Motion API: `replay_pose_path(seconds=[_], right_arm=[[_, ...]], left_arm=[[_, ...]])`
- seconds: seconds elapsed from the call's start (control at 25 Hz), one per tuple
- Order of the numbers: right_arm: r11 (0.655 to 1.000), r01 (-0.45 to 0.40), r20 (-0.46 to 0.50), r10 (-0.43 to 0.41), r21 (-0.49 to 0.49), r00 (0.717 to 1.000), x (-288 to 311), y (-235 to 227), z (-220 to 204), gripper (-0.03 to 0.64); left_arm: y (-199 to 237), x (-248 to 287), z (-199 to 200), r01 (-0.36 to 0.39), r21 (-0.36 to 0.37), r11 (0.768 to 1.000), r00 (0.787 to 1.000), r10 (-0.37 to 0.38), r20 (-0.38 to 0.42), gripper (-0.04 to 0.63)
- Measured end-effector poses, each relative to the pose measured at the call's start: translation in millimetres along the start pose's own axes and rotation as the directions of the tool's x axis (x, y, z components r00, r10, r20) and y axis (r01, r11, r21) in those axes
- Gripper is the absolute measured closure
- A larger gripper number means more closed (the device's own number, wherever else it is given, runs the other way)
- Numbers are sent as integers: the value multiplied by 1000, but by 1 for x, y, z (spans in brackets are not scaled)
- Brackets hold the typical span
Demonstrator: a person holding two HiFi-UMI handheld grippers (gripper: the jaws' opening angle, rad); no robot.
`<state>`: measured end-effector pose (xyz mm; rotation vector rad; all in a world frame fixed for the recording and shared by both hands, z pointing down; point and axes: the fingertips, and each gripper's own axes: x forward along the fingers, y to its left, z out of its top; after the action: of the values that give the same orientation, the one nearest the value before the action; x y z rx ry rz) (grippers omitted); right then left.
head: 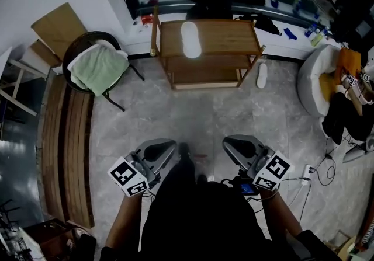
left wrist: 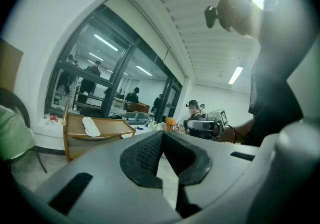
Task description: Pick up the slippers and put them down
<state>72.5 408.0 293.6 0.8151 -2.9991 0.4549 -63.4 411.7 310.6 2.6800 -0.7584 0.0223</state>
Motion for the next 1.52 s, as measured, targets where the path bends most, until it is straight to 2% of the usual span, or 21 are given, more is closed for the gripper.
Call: replay_pose_path(seconds=[0.4,0.68,1.0,1.2,1.52], right_arm=[[1000,15,-49,-16,-27,999,93,-61,33,592],[994,104,-40,-106,-29,994,130,-111,52,592],[993,119,-51,-119,-13,992,143,-167,61,592],[997,69,-53,-68,25,996,159,-216,68,592],[996,-76,-53,79,57,996,180,-296,98,592]], left_arm=[[110,37,41,58,-24,998,998,-57,35,592],[177,55,52,112,-39,993,994,-112,12,592],[205,104,51,143,-68,987,989,-144,-15,592],[230,135,55,109,-84,991,992,-114,-60,592],[271,192,92,-23,-64,998,998,18,-68,592]])
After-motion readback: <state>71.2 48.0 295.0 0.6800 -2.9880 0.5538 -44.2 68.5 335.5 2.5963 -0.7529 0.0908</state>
